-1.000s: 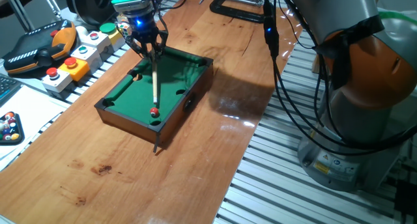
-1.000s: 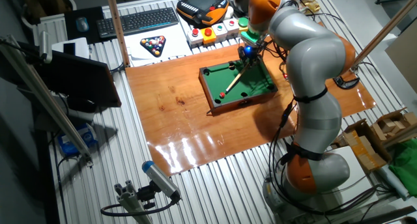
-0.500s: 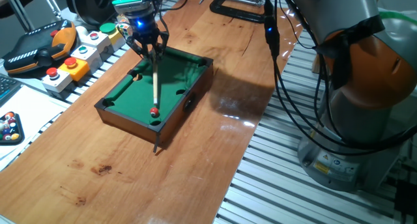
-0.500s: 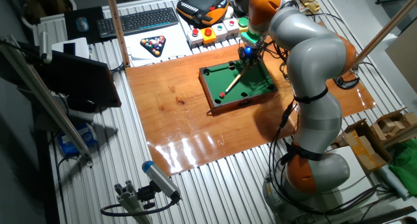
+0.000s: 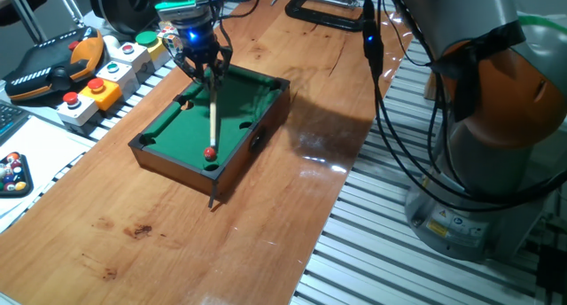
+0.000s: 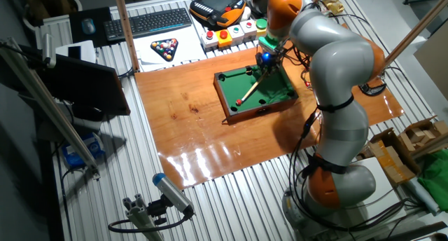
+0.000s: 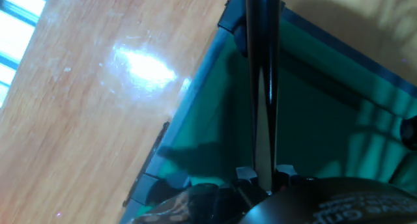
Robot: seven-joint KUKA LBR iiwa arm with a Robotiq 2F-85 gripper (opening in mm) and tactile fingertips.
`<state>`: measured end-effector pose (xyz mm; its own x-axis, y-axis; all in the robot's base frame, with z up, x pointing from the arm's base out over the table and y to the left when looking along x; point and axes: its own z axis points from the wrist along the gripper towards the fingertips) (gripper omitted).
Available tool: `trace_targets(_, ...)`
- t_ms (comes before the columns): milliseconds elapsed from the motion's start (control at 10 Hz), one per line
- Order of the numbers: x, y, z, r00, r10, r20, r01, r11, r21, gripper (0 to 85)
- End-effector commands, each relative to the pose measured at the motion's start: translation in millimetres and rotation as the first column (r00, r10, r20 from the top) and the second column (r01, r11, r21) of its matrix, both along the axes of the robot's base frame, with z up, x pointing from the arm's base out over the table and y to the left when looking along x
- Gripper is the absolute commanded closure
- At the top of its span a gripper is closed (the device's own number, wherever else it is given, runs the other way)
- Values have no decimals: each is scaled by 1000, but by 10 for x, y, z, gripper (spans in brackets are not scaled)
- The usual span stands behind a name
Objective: Hit the pool ball
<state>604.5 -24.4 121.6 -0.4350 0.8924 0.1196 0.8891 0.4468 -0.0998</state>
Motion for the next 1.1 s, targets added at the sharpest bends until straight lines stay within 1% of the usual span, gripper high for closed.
trace_targets(0,31,-32,0,1000,7,0,-7,1000,-3,843)
trace_targets(100,82,-78,-12,1000,22,3,-22,1000,-9,843)
trace_targets(200,85,-83,-18,1000,27,7,-27,1000,-8,843)
trace_targets(400,64,-68,-11,1000,27,7,-27,1000,-8,843)
trace_targets(700,79,-85,-18,1000,30,8,-30,1000,-8,843)
trace_targets(1000,145,-133,-11,999,37,9,-37,999,-2,843)
